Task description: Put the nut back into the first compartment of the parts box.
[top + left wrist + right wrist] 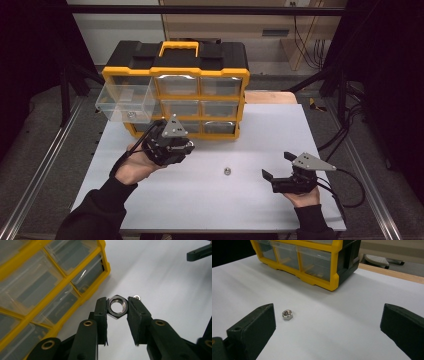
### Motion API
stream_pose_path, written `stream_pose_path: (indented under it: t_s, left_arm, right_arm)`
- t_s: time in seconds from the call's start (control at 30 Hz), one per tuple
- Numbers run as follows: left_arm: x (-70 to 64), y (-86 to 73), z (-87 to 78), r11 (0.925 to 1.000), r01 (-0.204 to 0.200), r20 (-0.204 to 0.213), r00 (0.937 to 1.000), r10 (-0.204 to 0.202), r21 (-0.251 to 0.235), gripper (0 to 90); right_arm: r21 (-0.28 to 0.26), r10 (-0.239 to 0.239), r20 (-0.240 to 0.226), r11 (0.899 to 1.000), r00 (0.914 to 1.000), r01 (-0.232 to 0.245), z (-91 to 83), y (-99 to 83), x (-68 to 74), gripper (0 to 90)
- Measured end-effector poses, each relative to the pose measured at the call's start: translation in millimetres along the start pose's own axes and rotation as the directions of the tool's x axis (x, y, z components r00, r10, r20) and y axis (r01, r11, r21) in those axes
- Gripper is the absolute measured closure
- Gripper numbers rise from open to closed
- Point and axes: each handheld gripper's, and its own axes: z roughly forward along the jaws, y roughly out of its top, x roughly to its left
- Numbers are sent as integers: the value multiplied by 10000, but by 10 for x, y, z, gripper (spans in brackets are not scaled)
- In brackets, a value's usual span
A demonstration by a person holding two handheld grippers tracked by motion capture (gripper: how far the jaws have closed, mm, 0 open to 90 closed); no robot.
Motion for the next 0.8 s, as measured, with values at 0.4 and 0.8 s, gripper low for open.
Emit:
stream_pose_path:
  t_s: [0.4, 0.8]
  left_arm:
    - [142, 210, -355, 9993, 130, -237, 9996, -139, -360, 694]
    - [350, 312, -617, 9964, 582, -606, 9962, -619, -620, 695]
  right_arm:
    - [17, 57, 16, 10000, 10000, -57, -3, 2, 1, 5]
    - [-12, 78, 16, 10000, 10000, -78, -9, 5, 0, 5]
